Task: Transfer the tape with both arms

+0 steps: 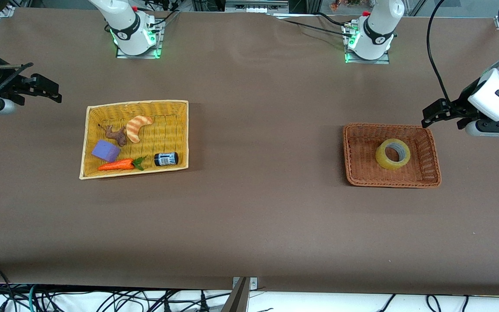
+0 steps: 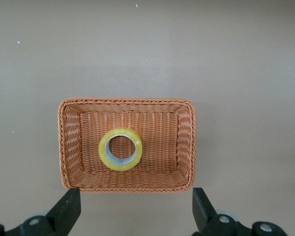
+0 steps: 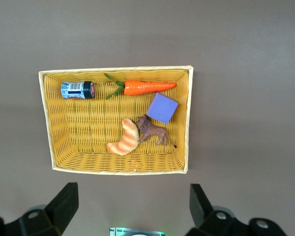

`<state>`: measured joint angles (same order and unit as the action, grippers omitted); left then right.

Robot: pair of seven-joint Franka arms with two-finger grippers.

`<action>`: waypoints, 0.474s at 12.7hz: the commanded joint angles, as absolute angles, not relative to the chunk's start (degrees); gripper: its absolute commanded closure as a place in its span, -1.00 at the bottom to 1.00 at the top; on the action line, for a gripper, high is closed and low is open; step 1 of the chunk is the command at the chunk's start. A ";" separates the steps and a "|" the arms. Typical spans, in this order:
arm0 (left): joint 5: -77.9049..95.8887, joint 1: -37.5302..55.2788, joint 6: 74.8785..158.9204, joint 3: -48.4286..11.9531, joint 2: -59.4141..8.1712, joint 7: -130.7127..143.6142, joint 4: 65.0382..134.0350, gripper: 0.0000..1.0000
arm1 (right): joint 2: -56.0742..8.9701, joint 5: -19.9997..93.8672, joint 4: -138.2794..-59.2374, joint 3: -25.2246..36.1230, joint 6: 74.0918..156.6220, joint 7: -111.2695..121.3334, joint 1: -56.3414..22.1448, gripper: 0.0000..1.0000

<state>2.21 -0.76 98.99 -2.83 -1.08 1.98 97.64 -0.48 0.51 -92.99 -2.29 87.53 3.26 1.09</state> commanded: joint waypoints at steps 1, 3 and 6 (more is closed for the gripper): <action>0.79 -0.44 98.26 -2.46 -0.70 1.23 97.56 -1.00 | -0.44 1.67 -91.94 -2.38 86.92 3.87 1.76 -1.00; 0.79 -0.35 98.26 -2.55 -0.79 1.32 97.47 -1.00 | -0.18 0.97 -91.93 -2.72 86.84 4.22 1.41 -1.00; 0.79 -0.35 98.26 -2.55 -0.79 1.32 97.47 -1.00 | -0.09 0.88 -91.93 -2.90 86.40 4.22 1.32 -1.00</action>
